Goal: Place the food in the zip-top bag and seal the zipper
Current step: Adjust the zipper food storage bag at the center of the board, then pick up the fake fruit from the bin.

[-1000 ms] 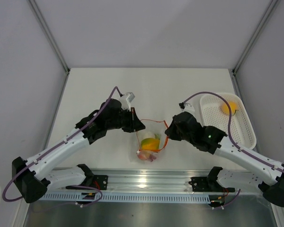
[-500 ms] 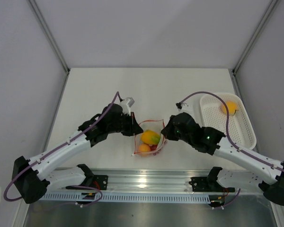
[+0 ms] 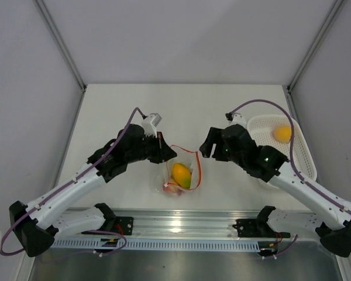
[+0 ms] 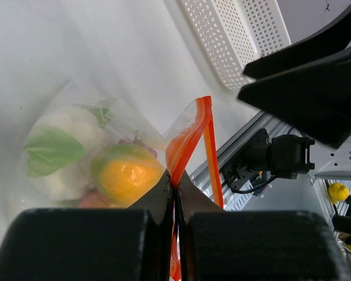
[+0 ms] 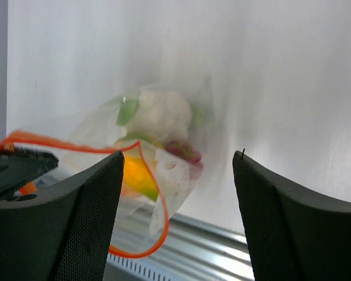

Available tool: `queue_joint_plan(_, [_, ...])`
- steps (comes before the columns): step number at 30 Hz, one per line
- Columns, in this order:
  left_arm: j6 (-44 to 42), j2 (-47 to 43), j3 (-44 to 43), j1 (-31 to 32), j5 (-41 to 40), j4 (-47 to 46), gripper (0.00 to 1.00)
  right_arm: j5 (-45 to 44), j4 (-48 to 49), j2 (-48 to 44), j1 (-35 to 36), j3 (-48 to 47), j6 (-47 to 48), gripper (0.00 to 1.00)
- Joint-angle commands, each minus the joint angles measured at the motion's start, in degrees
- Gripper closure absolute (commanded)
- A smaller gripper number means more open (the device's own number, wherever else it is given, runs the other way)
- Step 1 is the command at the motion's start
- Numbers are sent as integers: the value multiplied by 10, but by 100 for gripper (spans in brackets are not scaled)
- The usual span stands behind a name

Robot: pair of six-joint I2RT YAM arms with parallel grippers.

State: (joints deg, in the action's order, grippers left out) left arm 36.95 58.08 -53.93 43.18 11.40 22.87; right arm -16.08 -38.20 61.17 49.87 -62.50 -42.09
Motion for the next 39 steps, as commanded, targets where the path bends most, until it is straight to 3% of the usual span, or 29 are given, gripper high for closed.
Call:
queue_joint_plan(1, [-10, -1, -12, 1, -9, -43, 99, -17, -60, -31, -59, -54, 52, 23])
queue_joint_plan(4, [-18, 28, -38, 0, -2, -23, 100, -5, -79, -45, -132, -72, 89, 18])
queue_joint_plan(9, [-9, 40, -18, 0, 17, -69, 99, 72, -67, -47, -342, -52, 151, 15])
queue_joint_plan(12, [-14, 48, -29, 0, 22, -70, 99, 71, -31, -35, -441, -25, 161, 6])
queue_joint_plan(17, [-1, 51, -21, 0, 59, -103, 99, 47, 51, 39, -544, 6, 137, 1])
queue_joint_plan(23, [9, 51, 5, 0, 93, -138, 99, -27, 130, 122, -557, 25, 74, 1])
queue_joint_plan(28, [-18, 78, -28, 0, 92, -100, 99, -62, 224, 159, -568, 65, 17, 1])
queue_joint_plan(34, [-35, 103, -65, 0, 86, -67, 99, -111, 231, 257, -572, 36, -22, 1])
queue_joint_plan(39, [-32, 124, -89, -1, 84, -68, 100, -103, 257, 320, -587, 20, -21, 1])
